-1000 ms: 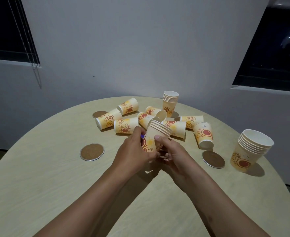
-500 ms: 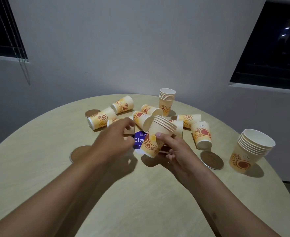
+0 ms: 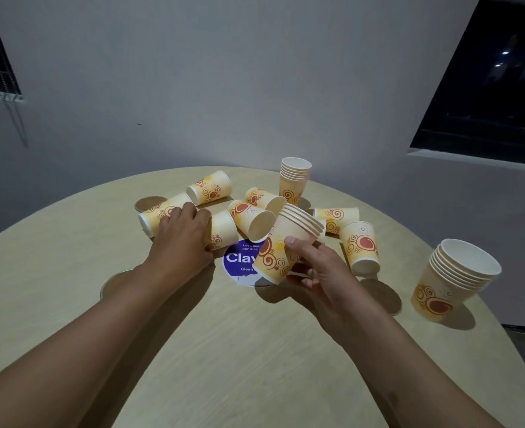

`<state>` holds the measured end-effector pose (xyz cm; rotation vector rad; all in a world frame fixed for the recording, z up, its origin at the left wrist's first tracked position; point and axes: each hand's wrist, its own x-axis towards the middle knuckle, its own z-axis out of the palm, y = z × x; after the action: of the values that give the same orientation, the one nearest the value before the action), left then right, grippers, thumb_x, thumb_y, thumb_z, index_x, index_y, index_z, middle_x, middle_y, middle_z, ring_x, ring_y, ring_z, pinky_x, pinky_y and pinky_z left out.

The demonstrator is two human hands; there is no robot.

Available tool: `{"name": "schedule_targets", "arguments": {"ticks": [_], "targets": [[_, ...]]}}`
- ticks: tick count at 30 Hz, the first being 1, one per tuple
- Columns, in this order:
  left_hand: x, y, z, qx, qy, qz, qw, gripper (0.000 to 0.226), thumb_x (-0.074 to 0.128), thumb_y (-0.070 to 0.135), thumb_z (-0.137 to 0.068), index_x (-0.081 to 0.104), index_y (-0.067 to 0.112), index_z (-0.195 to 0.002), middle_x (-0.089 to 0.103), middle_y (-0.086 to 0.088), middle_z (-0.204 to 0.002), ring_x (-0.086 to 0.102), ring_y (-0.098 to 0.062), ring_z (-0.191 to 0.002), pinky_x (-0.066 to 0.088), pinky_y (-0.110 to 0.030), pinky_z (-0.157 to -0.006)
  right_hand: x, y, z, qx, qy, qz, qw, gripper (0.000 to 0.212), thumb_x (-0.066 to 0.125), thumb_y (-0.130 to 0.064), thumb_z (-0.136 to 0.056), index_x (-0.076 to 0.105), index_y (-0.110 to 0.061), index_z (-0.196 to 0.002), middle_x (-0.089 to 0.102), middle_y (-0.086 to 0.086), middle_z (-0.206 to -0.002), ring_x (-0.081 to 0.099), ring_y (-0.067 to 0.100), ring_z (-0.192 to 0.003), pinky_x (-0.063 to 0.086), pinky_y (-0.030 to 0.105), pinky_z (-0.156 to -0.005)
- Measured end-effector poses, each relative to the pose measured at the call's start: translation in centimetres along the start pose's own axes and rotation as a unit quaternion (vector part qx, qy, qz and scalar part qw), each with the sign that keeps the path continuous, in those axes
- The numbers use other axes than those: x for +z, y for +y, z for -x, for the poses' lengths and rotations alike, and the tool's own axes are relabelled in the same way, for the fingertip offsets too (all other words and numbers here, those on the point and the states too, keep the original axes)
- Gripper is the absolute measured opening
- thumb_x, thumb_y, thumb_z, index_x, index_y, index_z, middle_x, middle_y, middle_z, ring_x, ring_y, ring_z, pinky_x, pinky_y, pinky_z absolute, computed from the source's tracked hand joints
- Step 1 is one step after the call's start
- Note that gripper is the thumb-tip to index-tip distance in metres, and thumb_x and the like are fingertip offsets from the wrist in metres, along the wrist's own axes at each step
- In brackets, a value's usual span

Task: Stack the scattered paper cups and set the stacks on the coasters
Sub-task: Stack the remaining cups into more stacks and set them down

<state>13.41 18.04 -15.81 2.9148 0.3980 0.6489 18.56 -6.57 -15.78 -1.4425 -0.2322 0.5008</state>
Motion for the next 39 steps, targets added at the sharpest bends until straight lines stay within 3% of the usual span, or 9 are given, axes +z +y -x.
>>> {"name": "schedule_targets", "arguments": {"ticks": [7,12,18,23,27,30,33,36,39], "targets": [[-2.5,2.8,3.0,0.043,-0.003,0.109,0.993,0.071,0.081,0.04,-0.069,0.04,0.025,-0.124,0.053,0.003,-0.12,0.047,-0.014,-0.101,0.046,-0.03,-0.076,0.3,-2.3,-0.7,-0.07,0.111,-0.085,0.988,0.039,0.075,-0.038,-0.09,0.069,-0.019,-0.123,0.08,0.004,-0.111,0.078,0.018,-0.1,0.062,0.028,-0.076],[-3.4,5.8,4.4,0.08,0.001,0.165,0.983,0.072,0.081,0.041,-0.069,0.037,0.029,-0.125,0.051,0.005,-0.123,0.048,-0.011,-0.101,0.051,-0.029,-0.077,1.7,-3.0,0.2,-0.075,0.066,-0.035,0.994,0.041,0.073,-0.041,-0.091,0.066,-0.02,-0.126,0.078,0.004,-0.117,0.074,0.021,-0.108,0.059,0.036,-0.09],[-4.0,7.0,5.6,0.065,0.034,0.248,0.966,0.067,0.081,0.041,-0.07,0.035,0.033,-0.119,0.05,0.008,-0.119,0.056,-0.012,-0.096,0.058,-0.026,-0.07,2.2,-2.5,2.4,-0.018,-0.032,0.033,0.999,0.077,0.076,-0.064,-0.078,0.055,-0.023,-0.139,0.07,0.005,-0.131,0.064,0.028,-0.122,0.05,0.049,-0.107],[-4.0,7.3,6.4,0.057,0.038,0.275,0.959,0.068,0.081,0.043,-0.068,0.035,0.034,-0.118,0.05,0.011,-0.113,0.058,-0.014,-0.092,0.05,-0.019,-0.063,2.6,-1.8,3.2,-0.041,-0.058,0.079,0.994,0.057,0.077,-0.046,-0.087,0.062,-0.02,-0.134,0.077,0.002,-0.12,0.07,0.023,-0.116,0.051,0.049,-0.107],[-4.2,7.1,6.7,0.054,0.038,0.284,0.957,0.067,0.08,0.044,-0.066,0.034,0.037,-0.114,0.049,0.013,-0.108,0.059,-0.012,-0.092,0.056,-0.027,-0.065,3.0,-1.4,3.3,-0.044,-0.057,0.072,0.995,0.063,0.082,-0.044,-0.081,0.061,-0.019,-0.135,0.077,0.004,-0.119,0.072,0.022,-0.113,0.055,0.048,-0.104],[-4.3,6.5,6.7,0.058,0.023,0.267,0.962,0.071,0.076,0.061,-0.061,0.034,0.042,-0.115,0.049,0.016,-0.107,0.056,-0.008,-0.089,0.051,-0.019,-0.062,2.8,-1.2,3.2,-0.047,-0.056,0.062,0.995,0.068,0.081,-0.044,-0.077,0.06,-0.016,-0.135,0.077,0.008,-0.12,0.073,0.025,-0.113,0.056,0.05,-0.102],[-4.6,4.5,6.1,0.048,-0.017,0.197,0.979,0.085,0.068,0.076,-0.052,0.035,0.043,-0.122,0.049,0.017,-0.117,0.051,-0.007,-0.097,0.05,-0.027,-0.072,2.4,-1.0,3.0,-0.042,-0.053,0.061,0.996,0.066,0.08,-0.045,-0.076,0.06,-0.018,-0.133,0.078,0.006,-0.118,0.074,0.022,-0.111,0.058,0.044,-0.098],[-4.7,2.4,5.1,0.039,-0.06,0.113,0.991,0.093,0.074,0.072,-0.052,0.036,0.039,-0.13,0.042,0.01,-0.139,0.042,-0.011,-0.116,0.041,-0.038,-0.093,2.0,-0.8,3.0,-0.039,-0.046,0.073,0.996,0.059,0.081,-0.047,-0.076,0.061,-0.028,-0.128,0.079,-0.001,-0.115,0.074,0.015,-0.107,0.06,0.032,-0.084],[-4.6,1.7,4.6,0.047,-0.124,0.106,0.985,0.099,0.078,0.07,-0.051,0.035,0.04,-0.134,0.031,0.01,-0.147,0.034,-0.016,-0.128,0.035,-0.041,-0.102,1.7,-0.6,2.9,-0.032,-0.026,0.062,0.997,0.052,0.081,-0.043,-0.083,0.061,-0.026,-0.128,0.076,0.003,-0.119,0.072,0.019,-0.111,0.06,0.032,-0.083]]}}
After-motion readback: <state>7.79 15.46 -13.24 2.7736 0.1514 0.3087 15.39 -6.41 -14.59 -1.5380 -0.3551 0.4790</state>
